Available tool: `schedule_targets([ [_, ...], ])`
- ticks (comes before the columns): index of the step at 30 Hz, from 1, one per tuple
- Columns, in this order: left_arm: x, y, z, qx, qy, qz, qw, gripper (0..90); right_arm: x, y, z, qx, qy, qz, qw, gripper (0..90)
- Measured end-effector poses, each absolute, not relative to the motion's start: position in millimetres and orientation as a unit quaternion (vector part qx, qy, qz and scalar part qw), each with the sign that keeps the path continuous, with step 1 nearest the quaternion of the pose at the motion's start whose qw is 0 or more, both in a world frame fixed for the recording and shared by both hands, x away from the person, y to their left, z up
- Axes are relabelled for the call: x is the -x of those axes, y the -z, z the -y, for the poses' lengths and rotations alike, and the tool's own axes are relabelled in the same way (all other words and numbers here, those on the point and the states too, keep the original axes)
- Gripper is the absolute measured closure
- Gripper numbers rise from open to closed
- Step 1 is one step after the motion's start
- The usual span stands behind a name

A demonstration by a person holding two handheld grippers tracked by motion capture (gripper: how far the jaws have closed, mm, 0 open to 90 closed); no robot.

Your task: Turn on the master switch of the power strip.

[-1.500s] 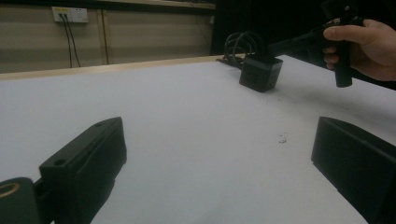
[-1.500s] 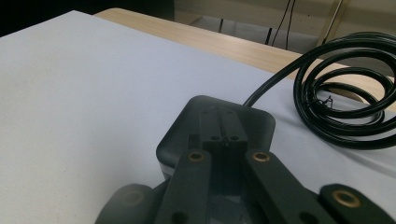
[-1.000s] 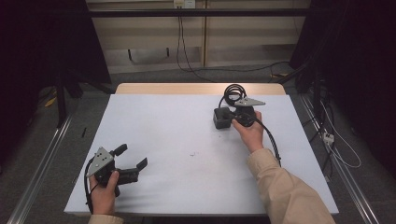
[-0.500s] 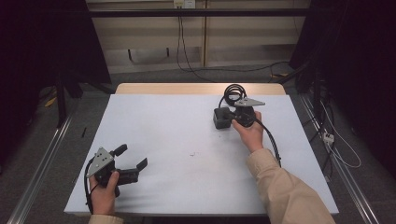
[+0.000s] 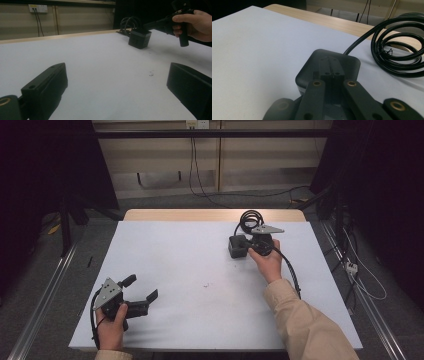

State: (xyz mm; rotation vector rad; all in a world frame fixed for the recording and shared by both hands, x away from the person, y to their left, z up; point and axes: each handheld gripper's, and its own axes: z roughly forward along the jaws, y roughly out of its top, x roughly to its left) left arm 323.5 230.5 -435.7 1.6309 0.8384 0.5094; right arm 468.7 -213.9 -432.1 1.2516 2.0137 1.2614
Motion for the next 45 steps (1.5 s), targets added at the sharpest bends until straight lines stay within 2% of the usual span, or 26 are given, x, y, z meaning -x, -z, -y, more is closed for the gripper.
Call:
schedule_targets([
  [29,-323.4,436.4,-230.0,-0.698,-0.218,-0.360,0.579,2.9,-467.3,429.8,206.4,-0.454,-0.433,-0.740,0.242,90.0],
  [45,-323.3,436.1,-233.5,-0.699,-0.221,-0.360,0.578,2.9,-468.4,431.3,209.4,-0.455,-0.445,-0.735,0.233,90.0],
])
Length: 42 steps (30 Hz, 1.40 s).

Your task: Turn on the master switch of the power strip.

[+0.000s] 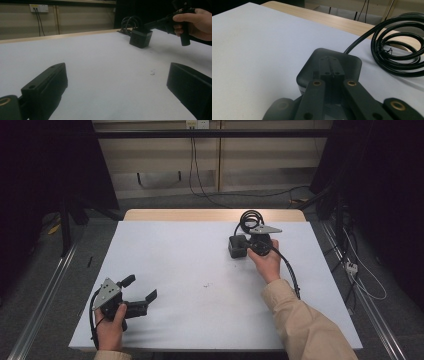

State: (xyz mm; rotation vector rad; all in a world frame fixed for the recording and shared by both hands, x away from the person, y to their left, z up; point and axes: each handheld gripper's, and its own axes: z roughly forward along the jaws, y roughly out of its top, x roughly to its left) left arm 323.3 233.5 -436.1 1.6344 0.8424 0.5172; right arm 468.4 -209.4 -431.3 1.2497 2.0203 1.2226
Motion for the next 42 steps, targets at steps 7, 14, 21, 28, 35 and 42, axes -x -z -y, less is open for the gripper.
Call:
schedule_targets([
  [7,-322.1,435.9,-235.0,-0.697,-0.221,-0.363,0.578,2.9,-468.4,431.7,210.0,-0.460,-0.455,-0.727,0.230,90.0],
  [14,-320.7,435.4,-235.4,-0.697,-0.223,-0.363,0.577,2.9,-466.1,431.3,209.3,-0.462,-0.456,-0.726,0.229,83.8],
  [21,-322.0,435.7,-234.5,-0.697,-0.221,-0.363,0.578,3.0,-460.6,426.3,208.9,-0.459,-0.463,-0.724,0.225,64.4],
  [28,-323.2,436.1,-231.6,-0.700,-0.218,-0.361,0.576,3.0,-452.7,424.4,215.1,-0.468,-0.466,-0.720,0.213,43.4],
  [35,-324.4,435.5,-229.4,-0.700,-0.218,-0.359,0.577,2.9,-439.4,420.0,222.7,-0.465,-0.473,-0.718,0.213,31.3],
  [42,-326.3,436.4,-227.6,-0.701,-0.215,-0.359,0.577,2.9,-420.4,414.6,227.2,-0.449,-0.486,-0.720,0.209,24.0],
])
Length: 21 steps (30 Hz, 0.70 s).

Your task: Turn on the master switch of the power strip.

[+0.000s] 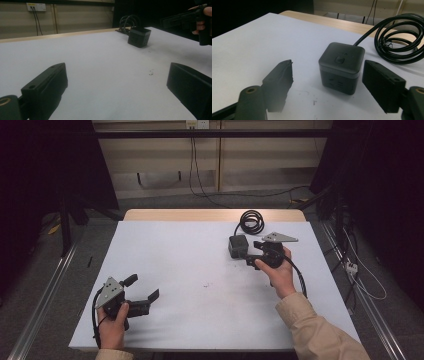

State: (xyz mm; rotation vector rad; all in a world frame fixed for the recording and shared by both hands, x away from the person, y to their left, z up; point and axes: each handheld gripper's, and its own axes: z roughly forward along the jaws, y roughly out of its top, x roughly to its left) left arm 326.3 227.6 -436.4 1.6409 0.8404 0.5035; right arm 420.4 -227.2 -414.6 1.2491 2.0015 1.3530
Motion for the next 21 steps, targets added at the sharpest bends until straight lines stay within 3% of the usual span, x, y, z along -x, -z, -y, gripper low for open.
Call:
schedule_targets([
  [21,-325.1,436.9,-225.5,-0.707,-0.215,-0.356,0.572,3.0,-373.2,416.1,242.7,-0.411,-0.494,-0.741,0.195,19.0],
])
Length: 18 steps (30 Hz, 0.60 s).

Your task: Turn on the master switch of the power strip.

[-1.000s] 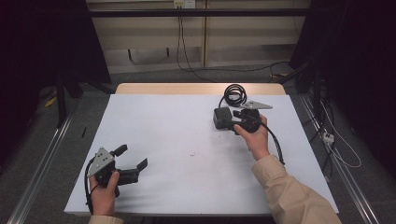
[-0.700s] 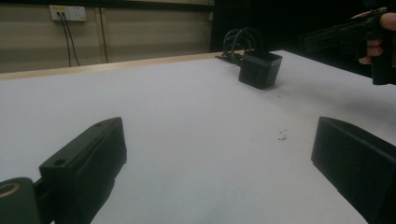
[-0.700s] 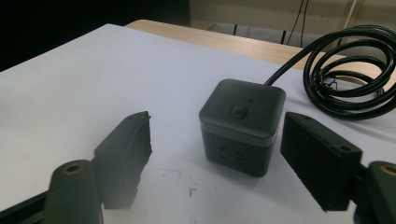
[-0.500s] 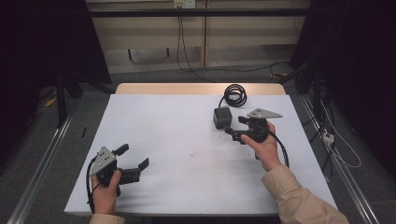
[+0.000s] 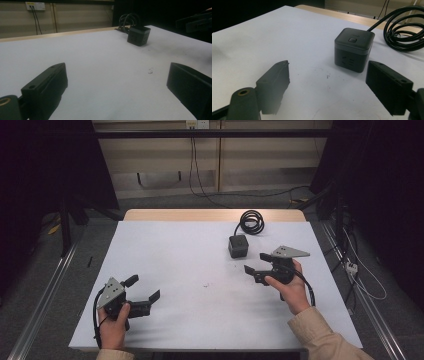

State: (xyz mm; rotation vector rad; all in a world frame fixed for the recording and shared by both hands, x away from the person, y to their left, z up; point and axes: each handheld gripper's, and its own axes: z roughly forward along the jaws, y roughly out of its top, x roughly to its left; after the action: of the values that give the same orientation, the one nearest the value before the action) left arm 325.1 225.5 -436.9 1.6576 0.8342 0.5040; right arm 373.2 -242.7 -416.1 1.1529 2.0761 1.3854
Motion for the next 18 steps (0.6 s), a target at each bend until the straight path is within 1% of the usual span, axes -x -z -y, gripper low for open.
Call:
schedule_targets([
  [18,-324.9,436.8,-226.0,-0.707,-0.216,-0.355,0.572,2.9,-341.4,428.5,255.8,-0.396,-0.483,-0.755,0.199,17.9],
])
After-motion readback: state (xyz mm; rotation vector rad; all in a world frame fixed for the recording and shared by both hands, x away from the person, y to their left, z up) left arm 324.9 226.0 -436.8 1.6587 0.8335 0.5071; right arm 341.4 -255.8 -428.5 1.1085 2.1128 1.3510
